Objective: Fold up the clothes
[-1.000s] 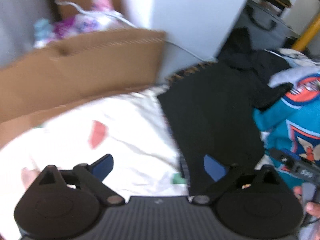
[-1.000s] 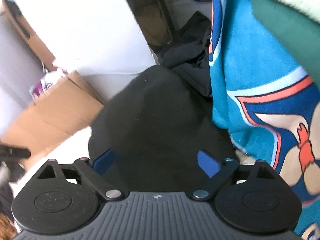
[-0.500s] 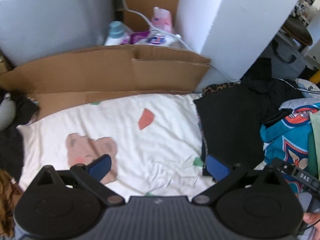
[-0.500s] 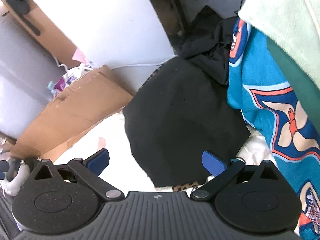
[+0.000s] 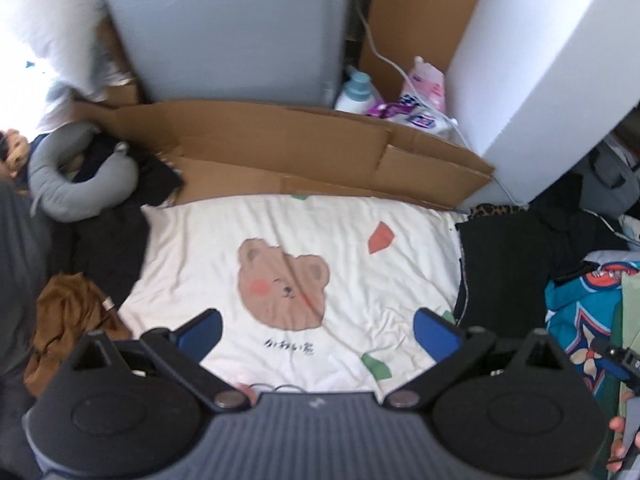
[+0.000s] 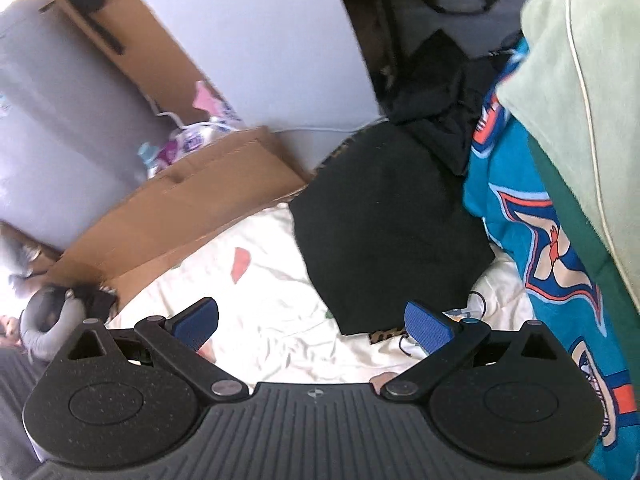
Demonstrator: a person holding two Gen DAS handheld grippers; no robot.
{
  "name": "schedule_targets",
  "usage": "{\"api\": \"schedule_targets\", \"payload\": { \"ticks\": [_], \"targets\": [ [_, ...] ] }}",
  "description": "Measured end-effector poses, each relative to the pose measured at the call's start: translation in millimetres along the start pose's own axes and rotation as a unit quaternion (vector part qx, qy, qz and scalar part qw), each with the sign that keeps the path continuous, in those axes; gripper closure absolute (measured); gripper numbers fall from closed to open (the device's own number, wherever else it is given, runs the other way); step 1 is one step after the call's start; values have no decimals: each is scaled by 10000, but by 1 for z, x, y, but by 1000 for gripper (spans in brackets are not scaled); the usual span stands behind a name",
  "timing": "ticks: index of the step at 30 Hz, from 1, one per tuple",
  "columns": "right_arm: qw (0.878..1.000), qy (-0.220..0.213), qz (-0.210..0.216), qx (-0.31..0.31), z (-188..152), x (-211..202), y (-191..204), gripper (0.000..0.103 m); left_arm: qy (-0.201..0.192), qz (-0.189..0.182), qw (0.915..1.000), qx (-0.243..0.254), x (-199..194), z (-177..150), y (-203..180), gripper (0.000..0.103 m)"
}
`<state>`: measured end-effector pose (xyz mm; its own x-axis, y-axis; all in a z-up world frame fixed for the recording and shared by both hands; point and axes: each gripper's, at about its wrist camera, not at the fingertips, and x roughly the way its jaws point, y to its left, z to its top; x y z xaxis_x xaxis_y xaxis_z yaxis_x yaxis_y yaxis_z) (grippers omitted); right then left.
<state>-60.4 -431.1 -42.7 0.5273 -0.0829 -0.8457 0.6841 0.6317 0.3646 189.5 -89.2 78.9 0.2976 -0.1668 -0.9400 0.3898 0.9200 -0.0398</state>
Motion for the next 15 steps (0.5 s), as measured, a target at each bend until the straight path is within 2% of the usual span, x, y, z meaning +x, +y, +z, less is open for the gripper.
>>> {"api": "schedule_targets", "payload": {
  "ticks": [6, 9, 15],
  "targets": [
    [9999, 32, 11, -146, 0, -45, 25, 1, -117, -28, 9999, -104, -42, -26, 38, 0],
    [9996, -14, -52, -288, -2, -70, 41, 1, -268, 24, 9996, -60, -62, -41, 52, 0],
    [9985, -57, 130, -530, -11, -118, 74, 1, -616, 72, 9980, 92, -100, -74, 75, 0]
  ]
}}
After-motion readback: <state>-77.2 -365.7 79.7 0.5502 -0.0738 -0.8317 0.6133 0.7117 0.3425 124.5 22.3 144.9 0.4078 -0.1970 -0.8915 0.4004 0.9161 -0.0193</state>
